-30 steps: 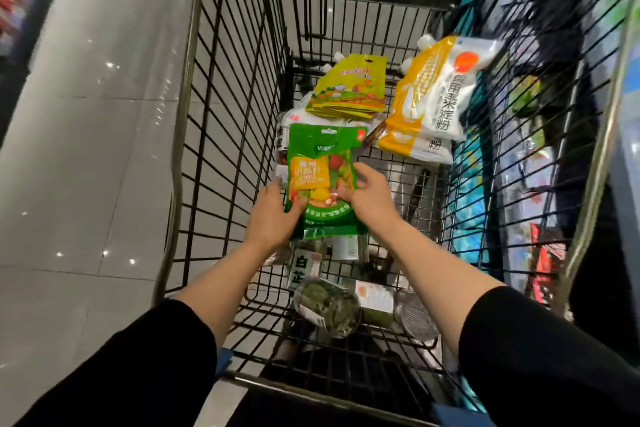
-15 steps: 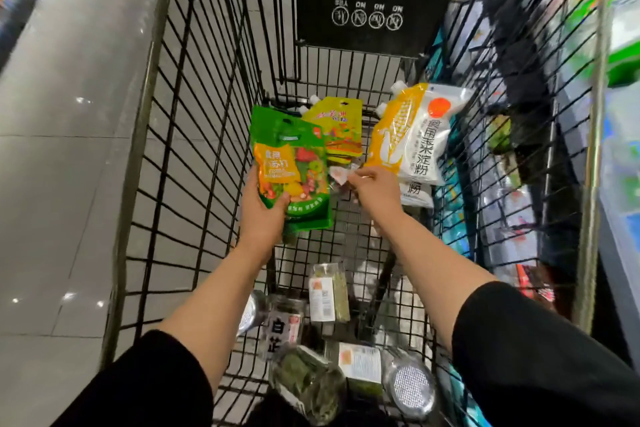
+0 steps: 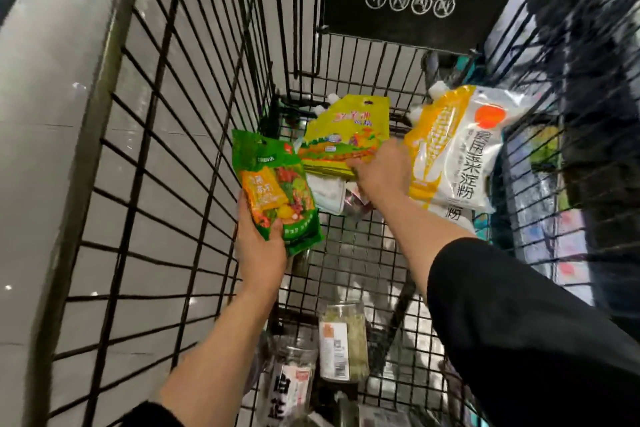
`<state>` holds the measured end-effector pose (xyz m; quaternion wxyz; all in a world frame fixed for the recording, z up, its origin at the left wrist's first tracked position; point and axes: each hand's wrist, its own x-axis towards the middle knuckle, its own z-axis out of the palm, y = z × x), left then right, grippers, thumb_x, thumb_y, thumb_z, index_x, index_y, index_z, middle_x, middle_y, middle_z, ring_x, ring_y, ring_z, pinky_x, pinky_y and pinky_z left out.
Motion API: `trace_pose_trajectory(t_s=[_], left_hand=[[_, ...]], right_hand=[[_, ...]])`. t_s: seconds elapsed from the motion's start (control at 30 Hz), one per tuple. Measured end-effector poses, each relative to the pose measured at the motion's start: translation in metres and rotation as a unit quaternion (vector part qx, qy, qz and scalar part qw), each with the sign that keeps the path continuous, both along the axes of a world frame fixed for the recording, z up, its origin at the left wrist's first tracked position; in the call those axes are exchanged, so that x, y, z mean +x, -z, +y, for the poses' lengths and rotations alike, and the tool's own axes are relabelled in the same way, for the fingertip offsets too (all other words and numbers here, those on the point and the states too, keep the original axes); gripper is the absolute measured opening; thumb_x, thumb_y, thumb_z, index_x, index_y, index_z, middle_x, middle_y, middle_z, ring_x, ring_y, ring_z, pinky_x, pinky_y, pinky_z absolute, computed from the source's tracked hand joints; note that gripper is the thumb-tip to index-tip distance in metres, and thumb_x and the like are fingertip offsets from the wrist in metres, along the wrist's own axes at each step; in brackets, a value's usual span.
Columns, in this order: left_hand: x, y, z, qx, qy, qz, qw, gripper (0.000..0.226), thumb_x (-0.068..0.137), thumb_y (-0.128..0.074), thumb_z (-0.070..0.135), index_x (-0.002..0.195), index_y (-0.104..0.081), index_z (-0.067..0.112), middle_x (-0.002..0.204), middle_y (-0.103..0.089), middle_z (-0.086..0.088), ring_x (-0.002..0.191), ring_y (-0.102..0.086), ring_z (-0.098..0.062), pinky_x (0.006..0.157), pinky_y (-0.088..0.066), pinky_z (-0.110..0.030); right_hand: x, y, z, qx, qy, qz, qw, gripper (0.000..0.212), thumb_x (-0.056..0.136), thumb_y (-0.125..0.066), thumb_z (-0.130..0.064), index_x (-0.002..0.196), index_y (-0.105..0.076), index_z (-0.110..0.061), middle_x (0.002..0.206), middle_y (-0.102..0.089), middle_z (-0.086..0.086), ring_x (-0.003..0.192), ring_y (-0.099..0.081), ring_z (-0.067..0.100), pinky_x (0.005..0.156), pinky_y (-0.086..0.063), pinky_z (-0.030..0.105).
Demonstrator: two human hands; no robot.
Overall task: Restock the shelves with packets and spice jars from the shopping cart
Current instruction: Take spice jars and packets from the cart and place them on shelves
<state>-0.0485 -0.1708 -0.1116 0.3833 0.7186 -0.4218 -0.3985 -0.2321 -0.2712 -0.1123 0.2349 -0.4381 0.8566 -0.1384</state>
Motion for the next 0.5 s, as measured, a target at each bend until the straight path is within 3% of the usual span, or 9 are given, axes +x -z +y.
trace_pose_trajectory(t_s=[0.07,0.17,0.23,0.33,0.5], left_hand=[[0.000,0.001,0.001,0.002,0.003,0.008,1.000,0.068,0.092,-0.058,0.001,0.151,-0.028,0.017,0.147,-0.042,-0.004,0.131,-0.045,-0.017,0.113,-0.036,-0.043],[0.000,-0.001,0.001,0.012,0.002,0.022,1.000,0.067,0.092,-0.057,0.000,0.150,-0.029,0.017,0.144,-0.045,-0.004,0.129,-0.047,-0.017,0.111,-0.038,-0.044],[0.000,-0.002,0.001,0.014,-0.002,0.027,1.000,0.067,0.092,-0.057,-0.002,0.150,-0.030,0.017,0.142,-0.048,-0.005,0.127,-0.049,-0.018,0.110,-0.040,-0.045],[-0.002,-0.006,0.003,0.024,-0.011,0.053,0.998,0.066,0.092,-0.055,-0.003,0.149,-0.031,0.021,0.136,-0.051,0.001,0.124,-0.051,-0.015,0.108,-0.042,-0.043],[-0.005,-0.017,0.005,0.036,-0.033,0.087,0.995,0.063,0.095,-0.051,-0.003,0.148,-0.033,0.024,0.126,-0.051,0.008,0.116,-0.051,-0.009,0.100,-0.043,-0.032]], right_hand=[[0.002,0.000,-0.006,-0.003,0.060,-0.067,0.996,0.068,0.061,-0.086,-0.044,0.107,-0.053,-0.006,0.108,-0.055,0.005,0.101,-0.055,0.020,0.082,-0.049,0.037],[0.001,-0.001,-0.010,-0.026,0.118,-0.146,0.982,0.042,0.063,-0.087,-0.032,0.074,-0.050,-0.016,0.088,-0.057,0.000,0.082,-0.056,0.017,0.066,-0.043,0.029],[-0.001,-0.002,-0.011,-0.045,0.125,-0.169,0.977,0.031,0.072,-0.081,-0.027,0.087,-0.057,-0.013,0.092,-0.060,0.002,0.087,-0.057,0.019,0.067,-0.039,0.028],[-0.002,-0.006,-0.006,-0.102,0.144,-0.165,0.970,0.032,0.081,-0.069,-0.017,0.108,-0.055,-0.009,0.102,-0.062,0.007,0.094,-0.057,0.025,0.071,-0.036,0.028],[-0.010,-0.036,0.029,-0.237,0.159,-0.188,0.940,0.029,0.080,-0.067,-0.007,0.104,-0.052,-0.012,0.091,-0.053,-0.002,0.081,-0.049,0.016,0.063,-0.031,0.022]])
